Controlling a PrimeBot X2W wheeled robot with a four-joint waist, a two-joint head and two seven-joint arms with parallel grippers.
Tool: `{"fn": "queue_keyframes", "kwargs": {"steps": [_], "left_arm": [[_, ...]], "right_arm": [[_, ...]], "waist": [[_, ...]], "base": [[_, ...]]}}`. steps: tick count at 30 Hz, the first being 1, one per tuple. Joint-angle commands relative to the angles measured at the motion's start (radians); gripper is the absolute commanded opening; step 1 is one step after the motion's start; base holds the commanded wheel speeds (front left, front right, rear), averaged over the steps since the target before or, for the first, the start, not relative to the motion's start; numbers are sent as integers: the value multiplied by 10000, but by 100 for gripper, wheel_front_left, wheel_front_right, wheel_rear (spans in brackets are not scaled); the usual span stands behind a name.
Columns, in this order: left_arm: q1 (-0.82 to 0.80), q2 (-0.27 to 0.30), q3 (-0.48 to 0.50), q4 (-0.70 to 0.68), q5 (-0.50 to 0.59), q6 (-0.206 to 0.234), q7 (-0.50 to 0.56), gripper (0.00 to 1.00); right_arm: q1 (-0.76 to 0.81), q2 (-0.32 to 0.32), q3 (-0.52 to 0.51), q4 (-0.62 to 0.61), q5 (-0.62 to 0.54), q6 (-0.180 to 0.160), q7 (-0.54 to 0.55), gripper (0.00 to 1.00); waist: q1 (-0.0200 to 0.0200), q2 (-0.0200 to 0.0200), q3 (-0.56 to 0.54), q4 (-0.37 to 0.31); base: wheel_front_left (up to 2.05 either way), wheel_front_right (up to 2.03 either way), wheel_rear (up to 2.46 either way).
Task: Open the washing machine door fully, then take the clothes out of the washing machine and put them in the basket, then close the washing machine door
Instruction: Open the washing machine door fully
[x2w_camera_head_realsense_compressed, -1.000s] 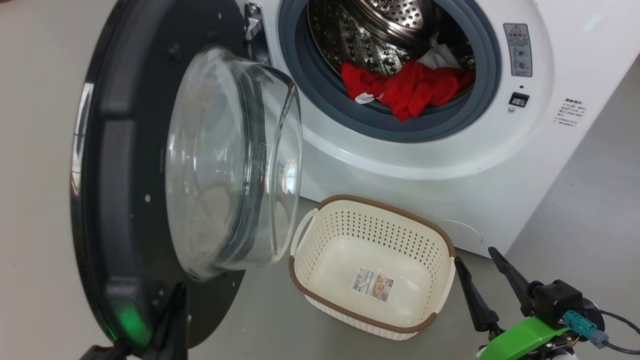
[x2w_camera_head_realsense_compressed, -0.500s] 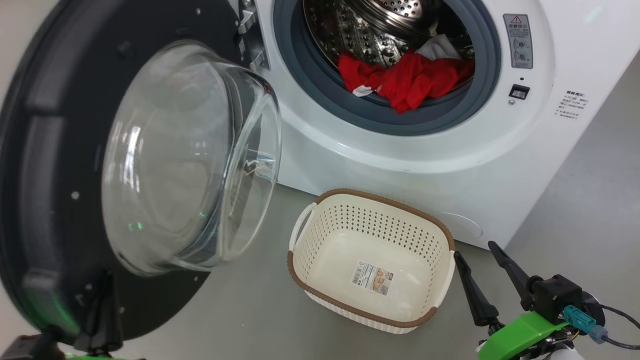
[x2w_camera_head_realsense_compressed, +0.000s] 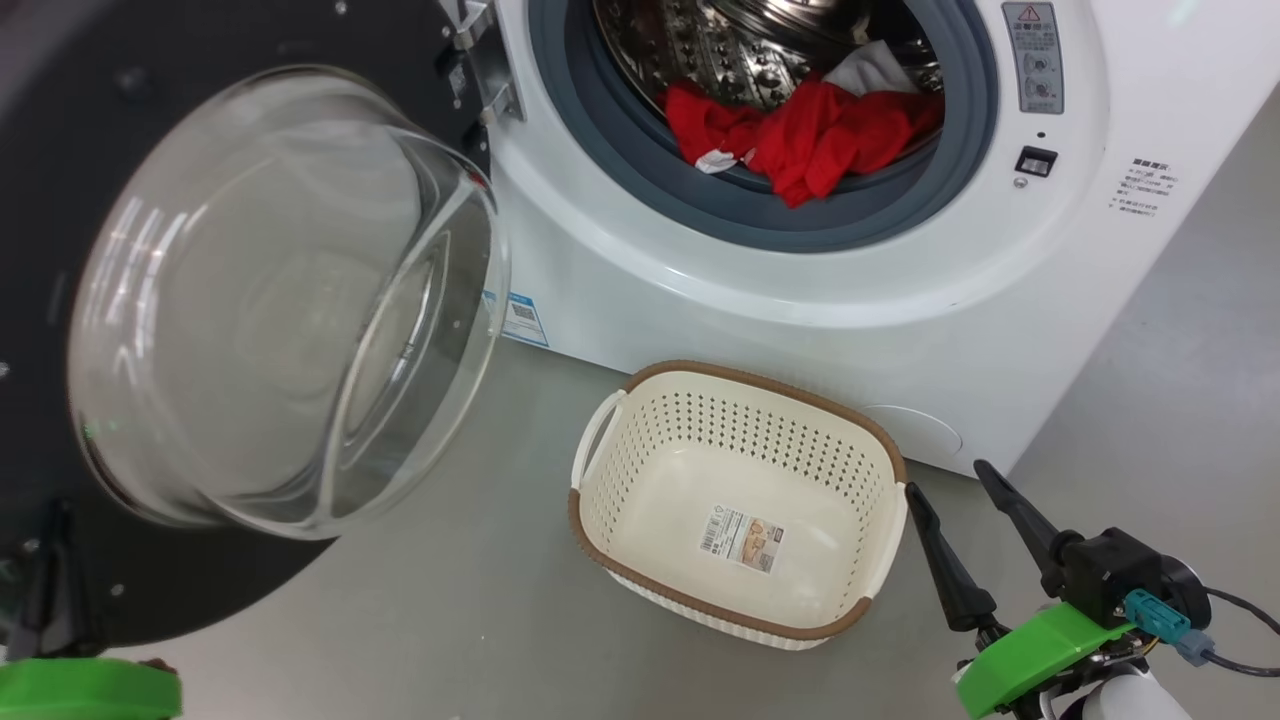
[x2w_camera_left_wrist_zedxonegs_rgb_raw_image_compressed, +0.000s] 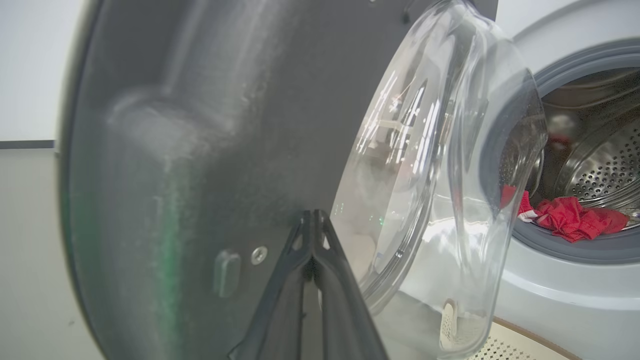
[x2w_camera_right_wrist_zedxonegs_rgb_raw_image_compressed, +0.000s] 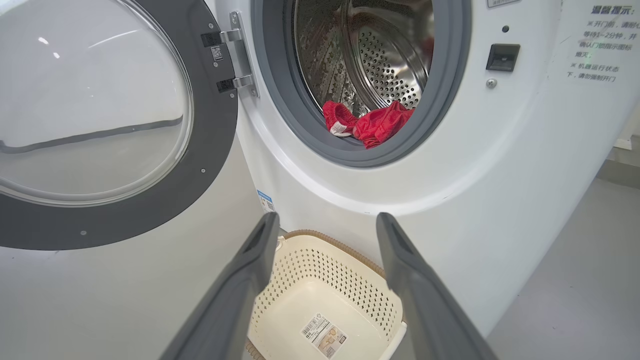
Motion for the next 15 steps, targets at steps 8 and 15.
{"fn": "queue_keyframes", "kwargs": {"steps": [8, 15], "left_arm": [[-1155, 969, 1242, 748, 435, -137, -53, 0], [-1862, 1420, 1789, 1708, 667, -239, -53, 0]], "right_arm": [[-410, -187, 345, -190, -68, 63, -93, 100], [-528, -225, 425, -201, -98, 63, -93, 100]], "waist": [[0, 0, 310, -248], [0, 0, 523, -416]], "base": [[0, 0, 0], [0, 0, 0]]}}
